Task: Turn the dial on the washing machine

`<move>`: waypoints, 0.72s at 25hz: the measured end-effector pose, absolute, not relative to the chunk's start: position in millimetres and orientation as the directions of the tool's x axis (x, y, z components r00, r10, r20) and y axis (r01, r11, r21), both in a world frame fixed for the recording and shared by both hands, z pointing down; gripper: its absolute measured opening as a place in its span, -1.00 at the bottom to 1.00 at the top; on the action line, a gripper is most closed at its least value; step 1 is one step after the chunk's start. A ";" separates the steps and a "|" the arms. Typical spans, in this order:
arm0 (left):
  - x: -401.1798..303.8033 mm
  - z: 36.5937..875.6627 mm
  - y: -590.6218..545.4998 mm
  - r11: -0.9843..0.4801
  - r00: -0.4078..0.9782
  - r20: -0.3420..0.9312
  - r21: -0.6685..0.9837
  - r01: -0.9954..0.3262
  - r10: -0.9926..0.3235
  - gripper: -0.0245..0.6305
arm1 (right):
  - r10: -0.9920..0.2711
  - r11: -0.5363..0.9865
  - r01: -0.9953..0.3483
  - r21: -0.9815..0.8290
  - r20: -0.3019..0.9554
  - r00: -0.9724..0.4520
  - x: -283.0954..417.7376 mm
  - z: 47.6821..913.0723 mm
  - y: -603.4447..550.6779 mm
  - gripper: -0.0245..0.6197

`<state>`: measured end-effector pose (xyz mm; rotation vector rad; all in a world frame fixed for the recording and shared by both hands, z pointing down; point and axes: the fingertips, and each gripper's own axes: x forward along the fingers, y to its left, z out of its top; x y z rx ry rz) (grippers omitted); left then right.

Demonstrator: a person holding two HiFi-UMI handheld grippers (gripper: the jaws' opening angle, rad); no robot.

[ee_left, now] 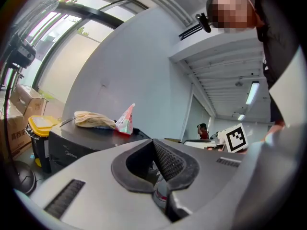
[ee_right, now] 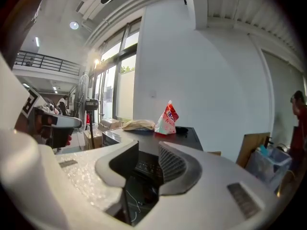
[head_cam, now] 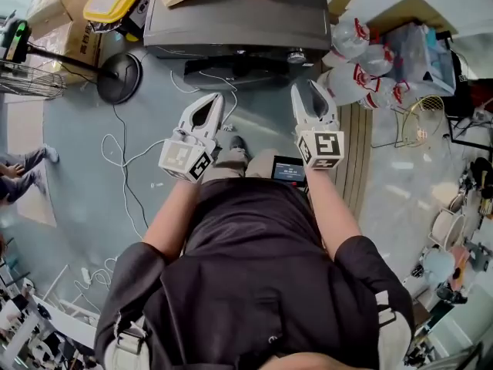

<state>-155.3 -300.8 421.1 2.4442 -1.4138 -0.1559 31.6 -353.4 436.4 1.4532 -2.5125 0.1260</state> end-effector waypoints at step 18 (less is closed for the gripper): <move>-88.9 362.0 -130.6 -0.423 0.437 0.028 0.201 -0.884 -0.899 -0.94 | -0.837 0.547 -0.837 -0.009 0.037 -0.547 136.7 341.1 -162.5 -0.91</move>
